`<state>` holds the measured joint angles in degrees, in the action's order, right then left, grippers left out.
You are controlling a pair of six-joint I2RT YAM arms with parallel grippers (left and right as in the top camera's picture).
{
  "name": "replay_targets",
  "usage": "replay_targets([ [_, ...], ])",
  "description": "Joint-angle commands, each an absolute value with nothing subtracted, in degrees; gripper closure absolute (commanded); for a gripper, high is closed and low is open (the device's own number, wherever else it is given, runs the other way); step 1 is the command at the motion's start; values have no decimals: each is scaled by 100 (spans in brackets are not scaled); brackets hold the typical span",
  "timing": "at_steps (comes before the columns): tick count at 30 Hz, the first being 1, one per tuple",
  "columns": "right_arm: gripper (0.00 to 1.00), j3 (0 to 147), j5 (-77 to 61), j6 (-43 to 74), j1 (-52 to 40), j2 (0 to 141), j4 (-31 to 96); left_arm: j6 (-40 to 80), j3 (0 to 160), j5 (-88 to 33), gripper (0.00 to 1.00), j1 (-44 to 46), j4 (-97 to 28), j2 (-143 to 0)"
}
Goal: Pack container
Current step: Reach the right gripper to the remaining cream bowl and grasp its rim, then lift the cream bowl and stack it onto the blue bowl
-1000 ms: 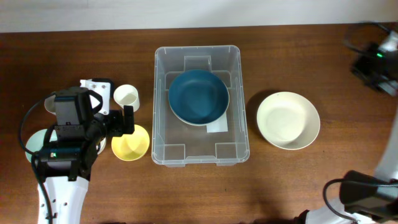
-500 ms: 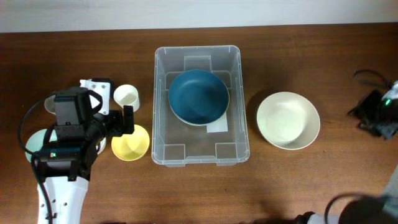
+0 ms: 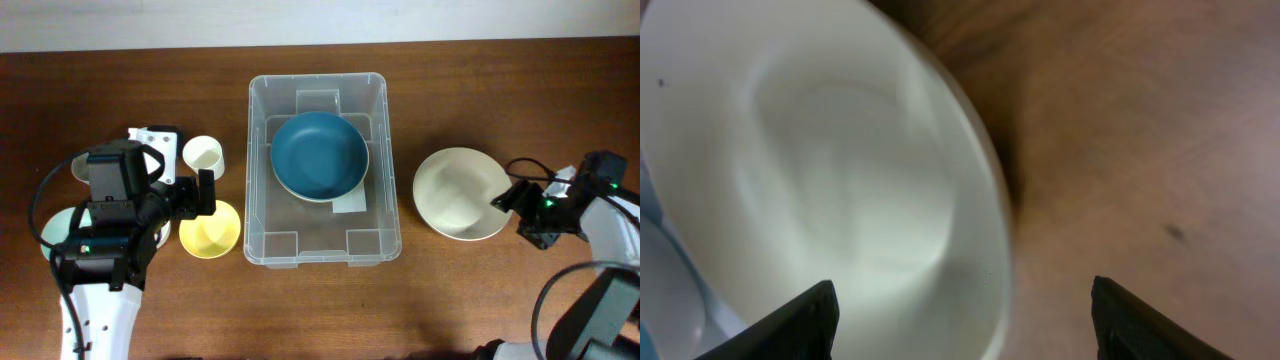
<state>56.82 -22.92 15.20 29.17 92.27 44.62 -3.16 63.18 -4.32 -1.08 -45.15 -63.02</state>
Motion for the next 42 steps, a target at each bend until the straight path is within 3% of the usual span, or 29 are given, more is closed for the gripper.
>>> replay_targets([
  [1,24,5655,-2469,1549,2609,9649,4254,-259,6416,-475,0,-128,-4504,-6305],
  [5,25,5655,-2467,1551,2383,10101,3964,-259,6412,-475,0,-128,-4506,-6305],
  [11,37,5658,-2464,1702,2353,10302,3785,-259,6412,-475,0,-128,-4523,-6305],
  [20,76,5658,-2464,1702,2353,10302,3787,-259,6412,-475,0,-128,-4532,-6305],
  [25,83,5658,-2464,1699,2364,10302,3785,-259,6412,-475,0,-128,-4545,-6305],
  [28,96,5660,-2467,1702,2364,10300,3747,-259,6412,-475,0,-128,-4545,-6305],
  [36,96,6099,-2318,1791,2364,10049,3962,-259,6412,-475,0,-128,-4545,-6305],
  [42,96,7623,-2075,1824,2344,9376,4995,-259,6412,-475,0,-128,-4545,-6305],
])
